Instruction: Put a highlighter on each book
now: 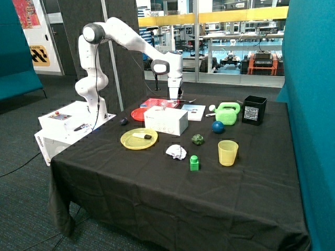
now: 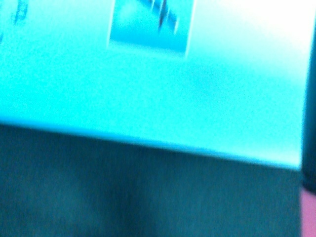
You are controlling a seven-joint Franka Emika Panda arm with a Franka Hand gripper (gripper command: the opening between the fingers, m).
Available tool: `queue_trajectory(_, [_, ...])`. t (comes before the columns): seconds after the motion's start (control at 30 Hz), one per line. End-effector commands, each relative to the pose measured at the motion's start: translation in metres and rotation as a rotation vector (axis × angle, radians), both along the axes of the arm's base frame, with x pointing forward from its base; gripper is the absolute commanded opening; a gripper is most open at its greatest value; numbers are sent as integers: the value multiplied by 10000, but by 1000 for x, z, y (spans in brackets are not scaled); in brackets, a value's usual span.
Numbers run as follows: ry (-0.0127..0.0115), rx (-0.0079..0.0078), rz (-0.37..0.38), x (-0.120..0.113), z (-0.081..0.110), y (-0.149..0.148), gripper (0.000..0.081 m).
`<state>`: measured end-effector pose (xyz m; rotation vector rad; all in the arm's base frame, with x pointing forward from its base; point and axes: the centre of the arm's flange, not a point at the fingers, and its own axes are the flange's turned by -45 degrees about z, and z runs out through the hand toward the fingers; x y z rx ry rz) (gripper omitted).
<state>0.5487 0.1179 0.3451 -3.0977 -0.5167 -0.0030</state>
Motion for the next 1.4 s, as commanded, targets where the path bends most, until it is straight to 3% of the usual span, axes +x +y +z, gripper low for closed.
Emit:
queue_trajectory(0.0, [17,-13,-139,38,-3,7,0])
queue_trajectory(0.5, [17,-13,-143,60,-33,24,0])
queue_trajectory(1.03, [17,-13,-124,61,-67,37,0])
queue_trajectory(1.13, [17,-14,15,55,-67,38,378])
queue_trajectory(1.2, [17,-14,33,52,-67,37,539])
queue_trajectory(1.27, [17,-14,8,51,-68,37,600])
queue_trajectory(1.37, [17,-14,-23,50,-68,35,629])
